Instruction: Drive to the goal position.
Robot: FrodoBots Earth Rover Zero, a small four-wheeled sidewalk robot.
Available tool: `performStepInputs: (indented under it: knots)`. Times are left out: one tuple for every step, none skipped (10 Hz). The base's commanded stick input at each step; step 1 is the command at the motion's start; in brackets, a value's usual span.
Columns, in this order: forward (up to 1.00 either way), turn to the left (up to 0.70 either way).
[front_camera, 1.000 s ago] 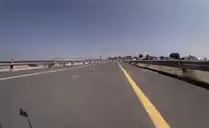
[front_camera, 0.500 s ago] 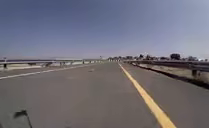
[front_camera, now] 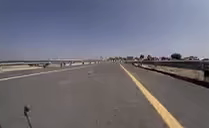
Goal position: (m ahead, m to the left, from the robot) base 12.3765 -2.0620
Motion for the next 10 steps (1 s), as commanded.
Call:
performStepInputs:
  knots:
    - [1.00, 0.00]
    - [1.00, 0.00]
    - [1.00, 0.00]
    - [1.00, 0.00]
    - [1.00, 0.00]
    - [1.00, 0.00]
    - [1.00, 0.00]
    - [1.00, 0.00]
    - [1.00, 0.00]
    - [1.00, 0.00]
